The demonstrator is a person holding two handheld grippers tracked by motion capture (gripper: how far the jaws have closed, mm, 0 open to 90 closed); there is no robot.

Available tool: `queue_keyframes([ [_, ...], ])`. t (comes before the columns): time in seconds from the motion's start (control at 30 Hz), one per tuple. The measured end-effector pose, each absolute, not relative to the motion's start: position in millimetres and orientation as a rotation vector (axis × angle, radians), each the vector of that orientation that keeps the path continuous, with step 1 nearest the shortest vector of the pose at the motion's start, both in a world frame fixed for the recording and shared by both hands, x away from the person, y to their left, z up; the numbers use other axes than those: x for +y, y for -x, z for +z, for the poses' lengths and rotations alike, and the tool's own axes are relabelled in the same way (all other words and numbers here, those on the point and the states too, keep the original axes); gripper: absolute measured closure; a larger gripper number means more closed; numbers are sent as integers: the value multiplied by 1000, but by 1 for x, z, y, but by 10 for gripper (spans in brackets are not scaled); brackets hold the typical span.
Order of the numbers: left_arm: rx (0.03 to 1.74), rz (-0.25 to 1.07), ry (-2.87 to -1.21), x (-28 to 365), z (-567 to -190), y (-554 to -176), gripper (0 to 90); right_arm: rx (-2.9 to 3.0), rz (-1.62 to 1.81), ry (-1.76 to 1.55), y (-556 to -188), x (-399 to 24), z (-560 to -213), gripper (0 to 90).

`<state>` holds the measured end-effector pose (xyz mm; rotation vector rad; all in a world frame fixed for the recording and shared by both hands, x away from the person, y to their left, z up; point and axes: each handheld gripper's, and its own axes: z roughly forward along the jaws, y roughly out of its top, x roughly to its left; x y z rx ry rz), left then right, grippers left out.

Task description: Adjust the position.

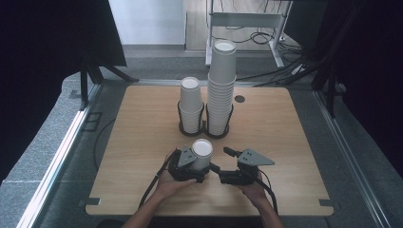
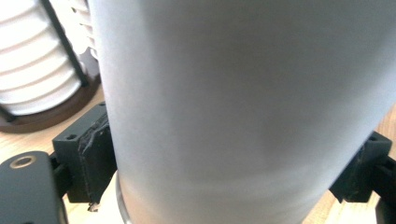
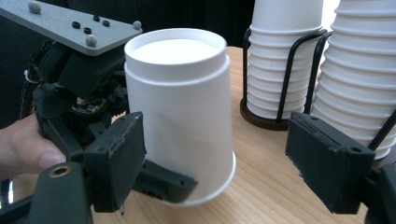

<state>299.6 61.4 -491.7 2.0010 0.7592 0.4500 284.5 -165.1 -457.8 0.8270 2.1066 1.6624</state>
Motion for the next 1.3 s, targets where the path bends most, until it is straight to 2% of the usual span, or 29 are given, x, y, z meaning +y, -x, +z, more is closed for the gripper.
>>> queue_keyframes([
  [0.6,687,406,-2067,40,-500,-290,117,2156,1646,-824,-285,-149,-466,182],
  [0.97,689,363,-2079,34,-502,-288,113,2167,1632,-837,-287,-143,-472,203],
  [1.3,721,343,-2071,36,-501,-290,67,2132,1687,-909,-290,-147,-474,224],
])
